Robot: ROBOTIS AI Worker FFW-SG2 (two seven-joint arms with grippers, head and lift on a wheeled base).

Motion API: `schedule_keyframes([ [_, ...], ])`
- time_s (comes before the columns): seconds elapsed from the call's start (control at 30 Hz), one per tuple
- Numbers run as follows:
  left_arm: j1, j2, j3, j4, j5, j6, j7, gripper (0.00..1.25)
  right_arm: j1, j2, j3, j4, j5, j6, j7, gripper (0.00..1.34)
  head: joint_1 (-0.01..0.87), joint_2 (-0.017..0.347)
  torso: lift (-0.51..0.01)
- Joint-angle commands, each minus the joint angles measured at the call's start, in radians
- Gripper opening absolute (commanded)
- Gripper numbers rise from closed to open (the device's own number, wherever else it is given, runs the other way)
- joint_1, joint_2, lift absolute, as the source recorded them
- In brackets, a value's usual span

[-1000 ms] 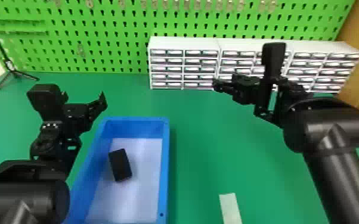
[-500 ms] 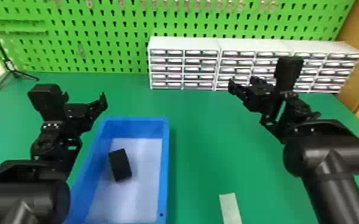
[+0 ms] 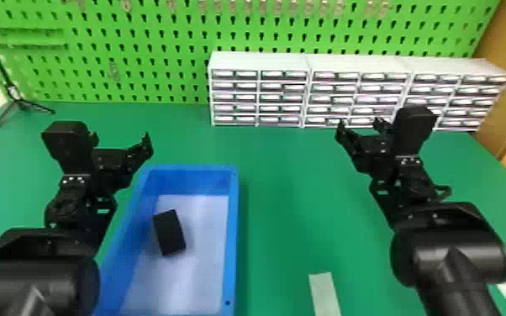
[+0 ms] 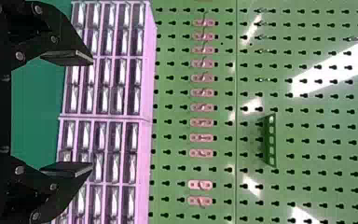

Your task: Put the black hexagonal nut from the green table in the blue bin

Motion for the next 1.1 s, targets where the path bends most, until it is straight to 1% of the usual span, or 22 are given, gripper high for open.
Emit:
schedule_keyframes([
  [0.0,0.001,0.0,-0.002,0.0,0.0,0.0,0.0,1.05,0.024,0.002,0.006,0.002,0.009,-0.038,-0.039,0.87,0.686,0.028,-0.096],
  [0.27,0.003,0.0,-0.002,0.0,-0.002,0.0,0.0,1.05,0.045,-0.003,0.013,0.002,0.008,-0.074,-0.094,0.87,0.686,0.028,-0.096],
  [0.47,0.004,0.0,-0.002,0.0,-0.002,0.0,0.0,1.05,0.062,-0.001,0.017,0.005,0.017,-0.101,-0.125,0.87,0.686,0.028,-0.096],
  [1.07,0.009,-0.002,-0.004,0.005,-0.011,0.0,0.0,1.05,0.071,0.003,0.014,0.008,0.022,-0.106,-0.128,0.87,0.686,0.028,-0.096],
])
